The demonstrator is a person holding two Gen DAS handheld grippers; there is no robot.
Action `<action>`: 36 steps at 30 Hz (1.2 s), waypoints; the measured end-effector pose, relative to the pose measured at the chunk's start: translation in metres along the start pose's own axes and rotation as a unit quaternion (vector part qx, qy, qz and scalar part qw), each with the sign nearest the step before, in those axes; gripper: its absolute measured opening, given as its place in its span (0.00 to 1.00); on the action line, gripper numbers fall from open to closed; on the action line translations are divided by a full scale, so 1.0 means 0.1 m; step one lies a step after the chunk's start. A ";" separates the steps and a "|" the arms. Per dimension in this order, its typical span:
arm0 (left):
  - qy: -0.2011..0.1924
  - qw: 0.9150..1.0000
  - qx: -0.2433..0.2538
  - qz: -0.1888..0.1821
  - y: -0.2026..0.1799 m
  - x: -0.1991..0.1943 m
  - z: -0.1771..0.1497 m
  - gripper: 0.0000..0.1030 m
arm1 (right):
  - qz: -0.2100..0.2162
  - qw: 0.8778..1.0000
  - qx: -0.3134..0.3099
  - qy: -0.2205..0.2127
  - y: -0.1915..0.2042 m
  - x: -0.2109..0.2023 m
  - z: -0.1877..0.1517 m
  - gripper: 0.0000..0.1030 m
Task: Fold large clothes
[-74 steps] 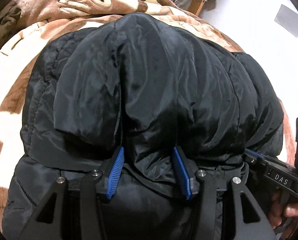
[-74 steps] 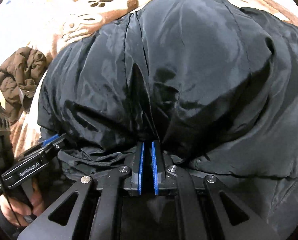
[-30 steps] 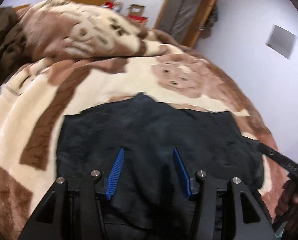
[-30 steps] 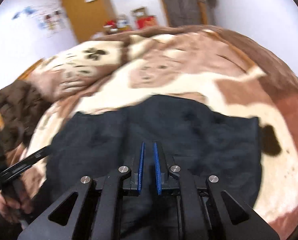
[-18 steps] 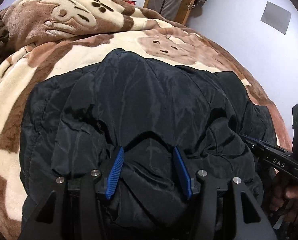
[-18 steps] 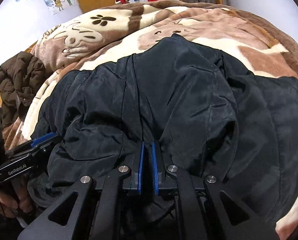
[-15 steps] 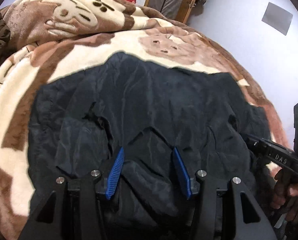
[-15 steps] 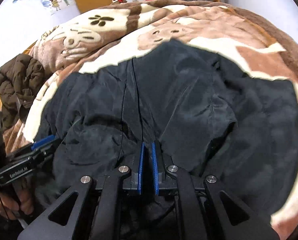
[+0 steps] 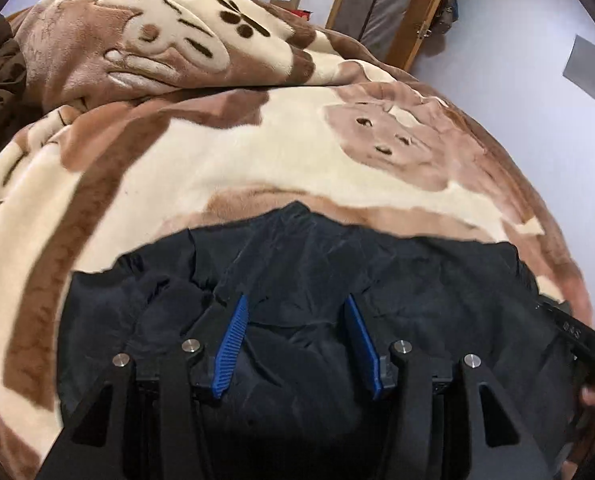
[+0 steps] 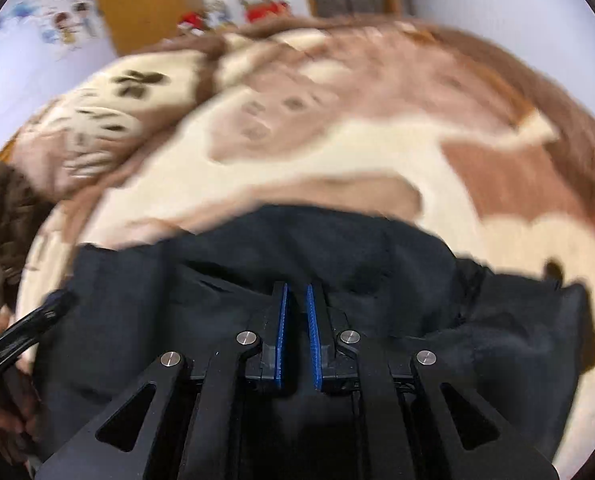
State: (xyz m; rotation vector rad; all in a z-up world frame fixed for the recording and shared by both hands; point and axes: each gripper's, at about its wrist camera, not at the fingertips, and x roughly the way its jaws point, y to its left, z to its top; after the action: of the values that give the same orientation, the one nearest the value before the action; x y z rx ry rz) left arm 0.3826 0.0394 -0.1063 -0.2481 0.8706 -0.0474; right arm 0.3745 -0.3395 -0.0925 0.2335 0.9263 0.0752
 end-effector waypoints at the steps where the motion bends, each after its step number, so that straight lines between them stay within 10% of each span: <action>1: -0.008 1.000 0.008 0.003 -0.02 0.01 -0.04 0.52 | 0.006 1.000 0.011 -0.005 -0.07 0.03 -0.04 0.06; 8: -0.012 1.000 0.008 -0.002 -0.01 -0.13 -0.03 0.51 | -0.011 1.000 -0.002 -0.019 -0.03 -0.26 -0.01 0.09; 14: -0.050 0.998 -0.003 -0.045 0.03 -0.87 -0.28 0.51 | 0.059 0.995 -0.019 -0.079 0.14 -1.14 -0.35 0.10; 21: 0.022 0.998 0.026 -0.045 -0.23 -0.71 -0.91 0.52 | 0.066 0.996 -0.049 0.019 0.37 -0.81 -0.83 0.10; 31: 0.013 0.998 0.026 -0.062 -0.35 -1.13 -0.96 0.51 | 0.100 0.993 -0.066 -0.015 0.55 -1.45 -0.94 0.10; 36: 0.030 0.996 0.049 -0.062 -0.52 -1.02 -1.16 0.51 | 0.097 0.992 -0.078 0.038 0.67 -1.02 -1.14 0.10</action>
State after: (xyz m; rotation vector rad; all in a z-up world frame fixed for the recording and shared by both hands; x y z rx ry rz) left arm 0.2313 -0.0194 -0.0894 -0.2092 0.9088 -0.2136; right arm 0.2246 -0.2719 -0.0634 0.1757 0.9661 0.3362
